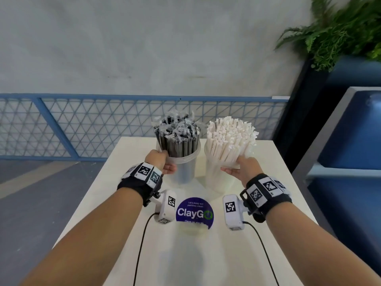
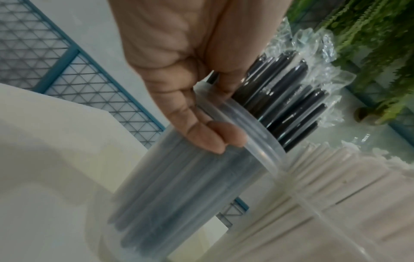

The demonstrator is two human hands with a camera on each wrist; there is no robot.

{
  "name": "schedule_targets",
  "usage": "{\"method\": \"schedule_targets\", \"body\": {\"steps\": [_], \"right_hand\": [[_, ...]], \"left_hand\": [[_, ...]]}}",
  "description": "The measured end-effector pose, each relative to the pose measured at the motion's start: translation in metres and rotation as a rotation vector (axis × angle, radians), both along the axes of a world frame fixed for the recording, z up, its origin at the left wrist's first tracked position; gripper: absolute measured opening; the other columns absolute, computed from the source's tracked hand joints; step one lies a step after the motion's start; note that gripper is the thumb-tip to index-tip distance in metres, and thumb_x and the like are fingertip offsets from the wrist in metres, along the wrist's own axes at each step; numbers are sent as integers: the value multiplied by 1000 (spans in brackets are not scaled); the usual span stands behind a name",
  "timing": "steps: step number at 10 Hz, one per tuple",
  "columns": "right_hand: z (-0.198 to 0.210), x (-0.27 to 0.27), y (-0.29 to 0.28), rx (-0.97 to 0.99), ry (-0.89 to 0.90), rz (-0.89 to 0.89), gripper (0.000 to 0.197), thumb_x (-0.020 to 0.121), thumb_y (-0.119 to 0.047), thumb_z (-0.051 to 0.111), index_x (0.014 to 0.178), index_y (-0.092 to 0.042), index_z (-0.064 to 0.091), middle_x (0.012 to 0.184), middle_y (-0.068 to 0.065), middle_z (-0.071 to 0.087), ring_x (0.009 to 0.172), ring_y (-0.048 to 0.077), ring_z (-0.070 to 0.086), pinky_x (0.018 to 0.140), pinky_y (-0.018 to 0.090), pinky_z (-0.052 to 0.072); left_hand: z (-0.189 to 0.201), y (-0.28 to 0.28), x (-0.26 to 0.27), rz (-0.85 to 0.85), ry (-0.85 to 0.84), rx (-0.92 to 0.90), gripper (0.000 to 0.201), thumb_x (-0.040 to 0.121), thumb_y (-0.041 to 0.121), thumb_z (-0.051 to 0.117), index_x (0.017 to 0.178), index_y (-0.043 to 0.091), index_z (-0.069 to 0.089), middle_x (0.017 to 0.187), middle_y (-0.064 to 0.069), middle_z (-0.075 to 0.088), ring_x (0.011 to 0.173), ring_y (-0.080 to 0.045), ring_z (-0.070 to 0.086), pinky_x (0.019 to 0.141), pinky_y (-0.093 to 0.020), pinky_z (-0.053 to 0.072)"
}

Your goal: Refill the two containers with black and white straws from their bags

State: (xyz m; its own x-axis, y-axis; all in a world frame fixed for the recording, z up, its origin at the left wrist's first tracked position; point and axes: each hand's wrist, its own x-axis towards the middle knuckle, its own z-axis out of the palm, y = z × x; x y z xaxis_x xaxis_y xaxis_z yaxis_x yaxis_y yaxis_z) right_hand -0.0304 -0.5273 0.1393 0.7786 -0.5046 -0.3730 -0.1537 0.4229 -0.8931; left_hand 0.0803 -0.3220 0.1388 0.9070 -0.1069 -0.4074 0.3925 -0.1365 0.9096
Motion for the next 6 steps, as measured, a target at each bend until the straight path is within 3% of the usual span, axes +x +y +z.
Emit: {"method": "schedule_targets", "body": {"steps": [1,2,3,4,5,6], "right_hand": [[-9,27,4,7,13,-16,35,89,3,39,122,7,48,90,21,61,63,34,65,42,23,53],[-20,45,5,27,58,-33,39,88,4,40,127,6,43,105,28,58,65,37,64,40,26,53],[-28,54,6,28,87,-54,41,89,2,40,129,2,39,98,27,58,64,36,64,40,27,53],[-32,53,5,4,76,-47,40,89,-2,40,129,-1,39,111,29,57,61,33,67,40,25,52],[-31,44,6,-11,77,-21,47,91,-13,48,135,-7,32,123,19,52,65,28,70,46,28,53],[-29,19,3,-45,92,47,63,92,-26,54,143,-11,20,131,9,39,77,30,69,59,34,55]], "left_hand": [[-11,2,15,57,22,-16,19,96,8,31,100,-9,40,26,-10,49,21,-19,49,25,-25,43],[-25,5,23,91,35,-16,19,96,8,31,101,-7,40,26,-9,48,20,-18,48,25,-25,42],[-32,8,27,107,13,-14,19,96,9,32,99,-8,41,26,-8,48,21,-17,48,25,-24,42],[-31,10,24,81,21,-12,23,96,12,33,96,-9,41,26,-8,49,21,-17,48,27,-23,43],[-23,11,14,58,9,-36,39,98,29,34,93,-8,44,39,-16,55,29,-22,53,34,-26,49],[-19,24,-9,18,34,-26,46,96,44,34,79,2,41,64,-21,53,51,-28,53,51,-33,50]]}}
